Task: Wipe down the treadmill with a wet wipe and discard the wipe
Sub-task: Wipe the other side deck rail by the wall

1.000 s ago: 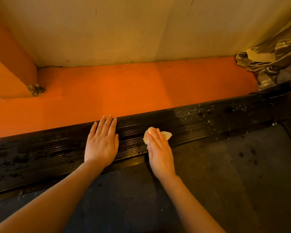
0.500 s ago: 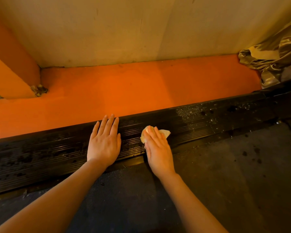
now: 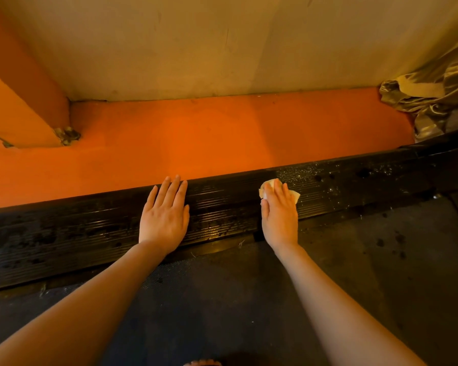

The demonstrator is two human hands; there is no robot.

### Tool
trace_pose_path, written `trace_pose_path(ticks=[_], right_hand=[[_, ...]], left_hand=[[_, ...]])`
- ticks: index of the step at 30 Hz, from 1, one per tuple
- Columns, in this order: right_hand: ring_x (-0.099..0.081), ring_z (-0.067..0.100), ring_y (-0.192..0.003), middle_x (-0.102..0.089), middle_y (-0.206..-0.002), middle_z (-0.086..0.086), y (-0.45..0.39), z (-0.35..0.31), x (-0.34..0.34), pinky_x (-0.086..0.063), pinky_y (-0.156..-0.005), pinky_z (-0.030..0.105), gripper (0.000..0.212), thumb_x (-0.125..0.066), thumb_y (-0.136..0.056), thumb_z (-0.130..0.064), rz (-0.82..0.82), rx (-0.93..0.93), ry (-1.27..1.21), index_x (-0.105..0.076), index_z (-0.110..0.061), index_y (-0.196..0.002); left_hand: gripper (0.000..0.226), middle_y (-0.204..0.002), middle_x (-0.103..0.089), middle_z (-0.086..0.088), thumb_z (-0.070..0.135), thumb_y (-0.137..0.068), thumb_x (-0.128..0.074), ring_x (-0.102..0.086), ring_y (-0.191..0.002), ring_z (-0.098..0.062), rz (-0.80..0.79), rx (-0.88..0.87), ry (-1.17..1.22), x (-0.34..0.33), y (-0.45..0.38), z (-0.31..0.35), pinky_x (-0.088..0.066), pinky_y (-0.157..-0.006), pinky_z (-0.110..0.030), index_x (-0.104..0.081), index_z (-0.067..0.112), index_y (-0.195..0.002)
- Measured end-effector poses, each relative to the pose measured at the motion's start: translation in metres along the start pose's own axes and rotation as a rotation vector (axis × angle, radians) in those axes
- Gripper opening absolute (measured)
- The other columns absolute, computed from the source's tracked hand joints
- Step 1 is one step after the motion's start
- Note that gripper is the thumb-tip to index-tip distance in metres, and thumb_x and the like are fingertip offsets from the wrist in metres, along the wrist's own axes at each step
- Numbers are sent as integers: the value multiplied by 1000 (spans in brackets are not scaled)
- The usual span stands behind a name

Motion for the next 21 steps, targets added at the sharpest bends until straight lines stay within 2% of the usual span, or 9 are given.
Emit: trace_pose_path(ticks=[3, 6, 11, 21], right_hand=[[-15, 30, -150, -23, -162, 8, 2, -1, 6, -28, -117, 44, 44, -39, -105, -27, -47, 36, 41, -38, -22, -149], [-15, 28, -150, -20, -163, 8, 6, -8, 14, -28, -118, 43, 47, -41, -105, -30, -50, 67, 49, -38, -22, -151], [-14, 25, -151, -18, -163, 7, 11, -30, 22, -32, -117, 42, 50, -40, -104, -34, -83, 126, 58, -35, -22, -153], [-21, 24, -149, -26, -161, 8, 31, -51, 32, -33, -117, 41, 49, -43, -103, -33, -71, 123, 93, -40, -20, -151]], left_hand=[[59, -164, -1, -3, 39, -105, -30, 7, -150, -19, -94, 18, 44, 6, -1, 1, 5, -119, -35, -10, 18, -157], [60, -164, 5, -2, 43, -105, -26, 11, -150, -18, -133, 31, 33, 19, 2, 5, 6, -119, -34, -5, 22, -157], [59, -165, 2, 0, 43, -105, -27, 8, -150, -16, -132, 82, 123, 43, 14, 13, 0, -120, -33, -7, 23, -157], [56, -164, -11, -1, 39, -105, -34, -5, -151, -16, -85, -1, 247, 44, 1, 47, -11, -120, -32, -18, 22, -156]])
Point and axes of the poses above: each hand's wrist, its own y-axis away from the middle knuckle, its own x-axis out of the back of the hand, z = x × y, the point moved 8 cm from there along -y, towards the middle knuckle
